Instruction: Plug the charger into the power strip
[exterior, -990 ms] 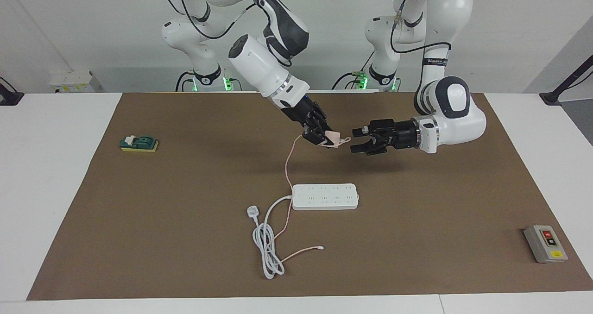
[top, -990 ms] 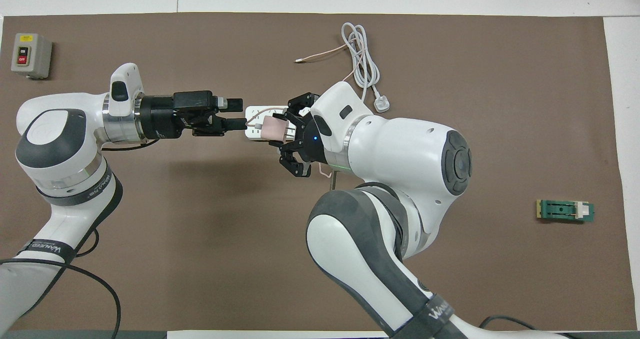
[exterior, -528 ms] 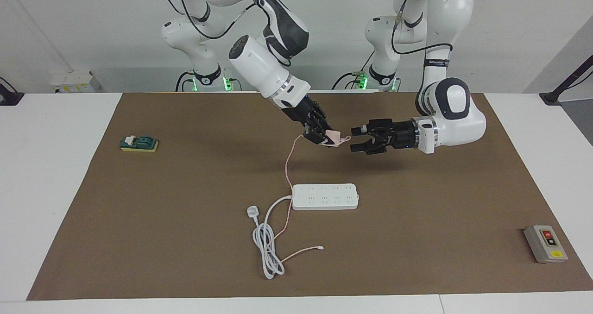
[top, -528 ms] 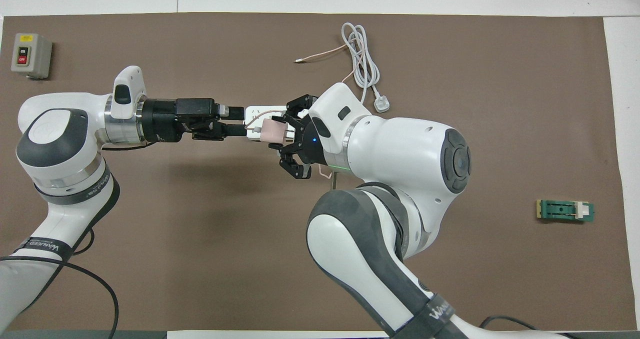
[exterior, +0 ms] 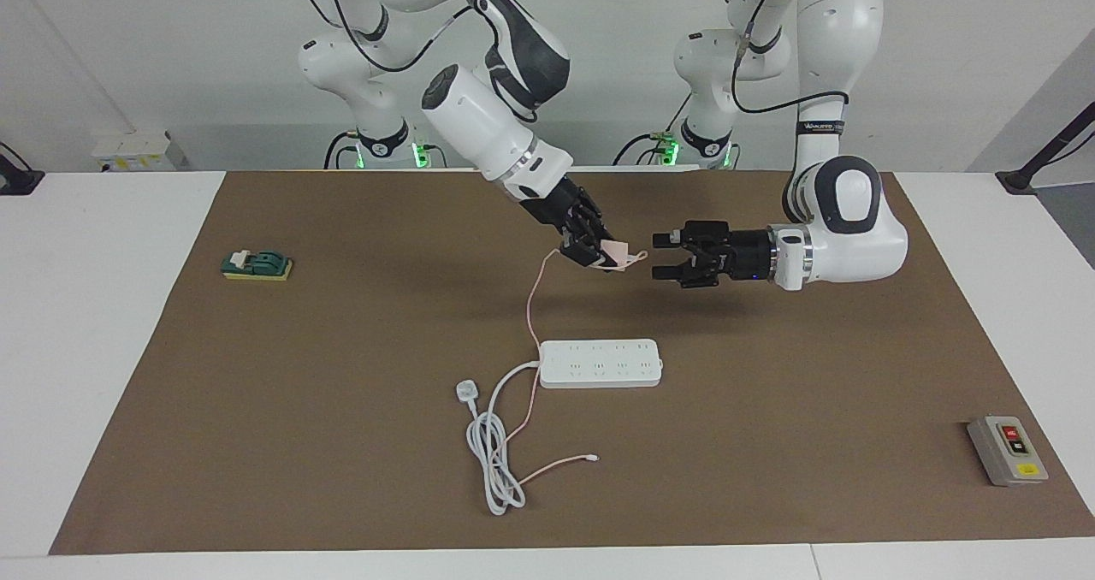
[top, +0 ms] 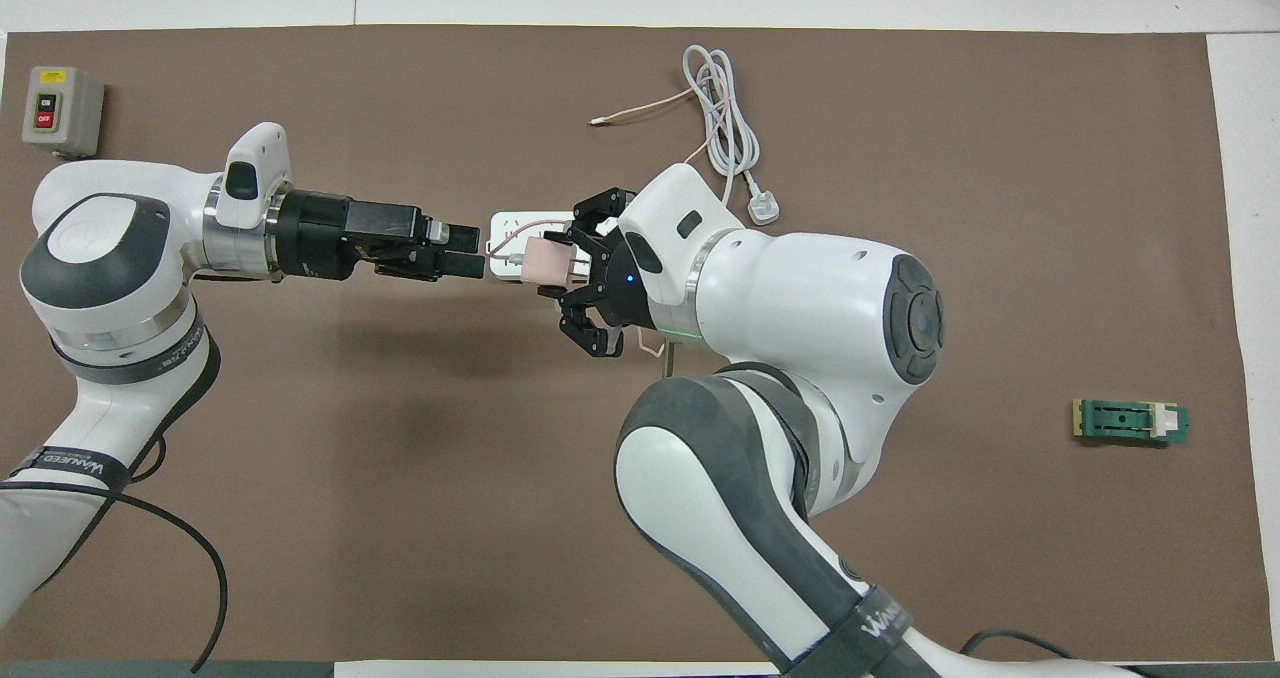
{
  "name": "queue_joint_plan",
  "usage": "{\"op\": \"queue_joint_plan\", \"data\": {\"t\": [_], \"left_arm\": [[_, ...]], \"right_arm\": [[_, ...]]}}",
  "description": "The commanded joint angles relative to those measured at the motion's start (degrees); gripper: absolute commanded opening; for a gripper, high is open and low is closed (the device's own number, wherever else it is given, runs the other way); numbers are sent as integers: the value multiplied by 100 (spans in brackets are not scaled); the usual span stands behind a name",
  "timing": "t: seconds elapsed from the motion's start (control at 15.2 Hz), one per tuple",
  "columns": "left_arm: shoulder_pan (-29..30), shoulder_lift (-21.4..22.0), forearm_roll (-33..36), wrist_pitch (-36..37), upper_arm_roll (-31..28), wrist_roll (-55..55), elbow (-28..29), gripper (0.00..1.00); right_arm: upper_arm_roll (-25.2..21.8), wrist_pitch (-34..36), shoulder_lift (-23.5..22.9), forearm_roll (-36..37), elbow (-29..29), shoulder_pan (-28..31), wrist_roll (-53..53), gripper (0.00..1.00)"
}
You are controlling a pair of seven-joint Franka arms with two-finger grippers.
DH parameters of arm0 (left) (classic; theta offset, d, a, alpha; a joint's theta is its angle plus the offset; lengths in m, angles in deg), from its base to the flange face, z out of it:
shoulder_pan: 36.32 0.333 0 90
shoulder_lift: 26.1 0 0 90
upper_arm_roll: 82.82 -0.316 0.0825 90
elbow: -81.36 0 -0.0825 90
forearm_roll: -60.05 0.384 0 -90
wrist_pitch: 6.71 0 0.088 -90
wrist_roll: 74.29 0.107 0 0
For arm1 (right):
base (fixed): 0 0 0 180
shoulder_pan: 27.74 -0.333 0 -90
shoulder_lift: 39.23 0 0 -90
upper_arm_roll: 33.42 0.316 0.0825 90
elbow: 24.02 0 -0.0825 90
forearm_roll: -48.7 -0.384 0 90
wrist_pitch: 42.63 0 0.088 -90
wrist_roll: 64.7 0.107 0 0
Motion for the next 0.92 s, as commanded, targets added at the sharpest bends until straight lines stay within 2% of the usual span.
{"op": "queue_joint_plan", "data": {"t": [0.0,0.4,0.59,0.86], "left_arm": [[-16,-90,-262,-90,1,135,-55,100],[-140,-90,-597,-478,10,188,-10,100],[-324,-46,-914,-706,10,310,200,100],[-482,-37,-959,-883,18,399,253,100]], "right_arm": [[41,153,6,-131,77,75,-60,0],[41,153,-3,-131,77,75,-51,0],[41,153,6,-131,86,75,-51,0],[41,153,6,-131,86,75,-16,0]]}}
